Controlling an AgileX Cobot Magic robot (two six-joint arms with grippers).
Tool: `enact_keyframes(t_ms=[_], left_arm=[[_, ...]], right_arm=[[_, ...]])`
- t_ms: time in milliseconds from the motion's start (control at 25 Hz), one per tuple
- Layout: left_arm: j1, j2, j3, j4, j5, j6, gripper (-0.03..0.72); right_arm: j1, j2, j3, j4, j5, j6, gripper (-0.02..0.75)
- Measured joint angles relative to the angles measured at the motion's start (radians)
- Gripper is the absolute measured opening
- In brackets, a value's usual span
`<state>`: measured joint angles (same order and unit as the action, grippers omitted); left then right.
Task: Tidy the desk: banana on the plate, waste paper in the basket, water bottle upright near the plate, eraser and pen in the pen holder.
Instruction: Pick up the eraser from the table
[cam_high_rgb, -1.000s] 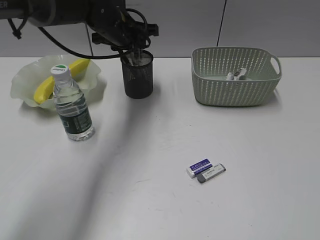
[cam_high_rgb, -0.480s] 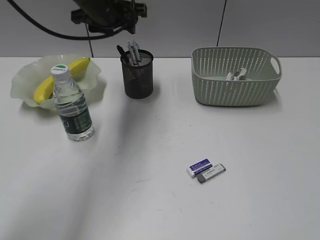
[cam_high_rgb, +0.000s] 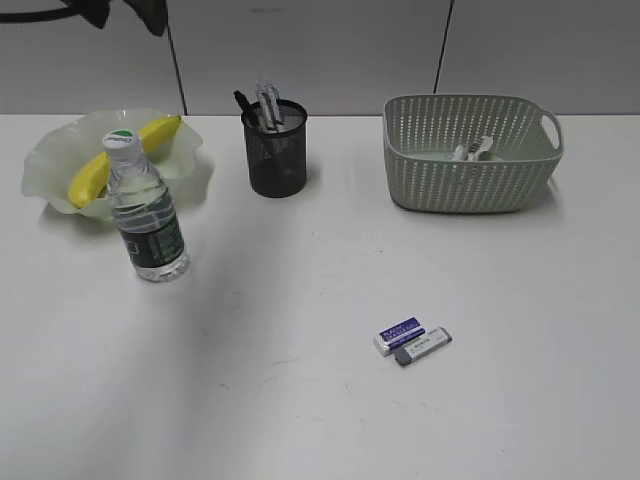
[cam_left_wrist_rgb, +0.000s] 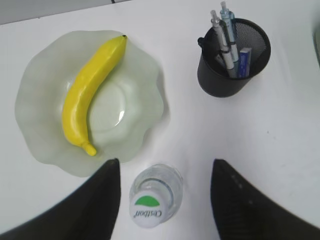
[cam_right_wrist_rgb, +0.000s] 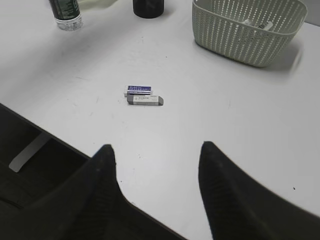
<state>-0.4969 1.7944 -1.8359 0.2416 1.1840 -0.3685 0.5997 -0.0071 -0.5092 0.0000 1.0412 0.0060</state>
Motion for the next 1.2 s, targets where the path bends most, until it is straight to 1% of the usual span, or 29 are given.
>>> enact_keyframes(t_ms=[80, 160, 240, 360, 520, 720, 840, 1040, 1200], left_arm=[[0.0, -0.036, 0.004, -0.007, 0.022, 0.04, 0.43], [0.0, -0.097, 0.031, -0.015, 0.026, 0.056, 0.43], [0.0, -0.17, 0.073, -0.036, 0.027, 0.066, 0.42], [0.0, -0.306, 0.17, -0.061, 0.029, 0.091, 0.387], [0.0, -0.504, 0.355, -0.067, 0.032, 0.103, 0.327], [0.0, -0.772, 0.641, -0.071, 0.006, 0.107, 0.25], [0.0, -0.94, 0.811, -0.098, -0.03, 0.11, 0.234], [0.0, -1.243, 1.077, -0.134, -0.072, 0.141, 0.23], [0.0, -1.465, 1.213, -0.14, -0.1, 0.151, 0.23]], right_arm=[[0.0, 0.0, 0.0, 0.0, 0.0, 0.0, 0.426], [0.0, 0.0, 0.0, 0.0, 0.0, 0.0, 0.426], [0.0, 0.0, 0.0, 0.0, 0.0, 0.0, 0.426], [0.0, 0.0, 0.0, 0.0, 0.0, 0.0, 0.426], [0.0, 0.0, 0.0, 0.0, 0.0, 0.0, 0.426], [0.0, 0.0, 0.0, 0.0, 0.0, 0.0, 0.426], [0.0, 0.0, 0.0, 0.0, 0.0, 0.0, 0.426], [0.0, 0.0, 0.0, -0.006, 0.0, 0.0, 0.426], [0.0, 0.0, 0.0, -0.014, 0.0, 0.0, 0.426]])
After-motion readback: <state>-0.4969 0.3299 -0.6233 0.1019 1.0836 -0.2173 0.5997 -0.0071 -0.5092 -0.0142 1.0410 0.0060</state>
